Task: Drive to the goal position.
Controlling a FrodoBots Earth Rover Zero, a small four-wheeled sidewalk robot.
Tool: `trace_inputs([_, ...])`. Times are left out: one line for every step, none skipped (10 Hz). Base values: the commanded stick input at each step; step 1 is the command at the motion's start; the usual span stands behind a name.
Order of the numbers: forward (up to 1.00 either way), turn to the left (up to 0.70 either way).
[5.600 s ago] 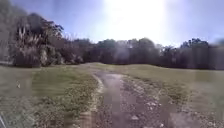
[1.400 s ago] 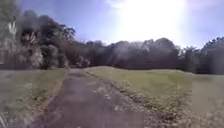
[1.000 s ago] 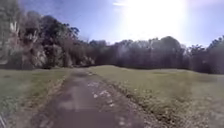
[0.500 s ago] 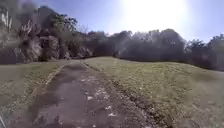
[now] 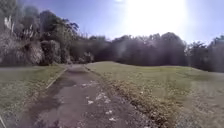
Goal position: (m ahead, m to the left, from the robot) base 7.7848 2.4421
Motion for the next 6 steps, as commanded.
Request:
trace_inputs([0.0, 0.45])
trace_inputs([0.0, 0.45])
trace_inputs([0.0, 0.39])
trace_inputs([0.0, 0.07])
trace_inputs([0.0, 0.0])
trace_inputs([0.0, 0.0])
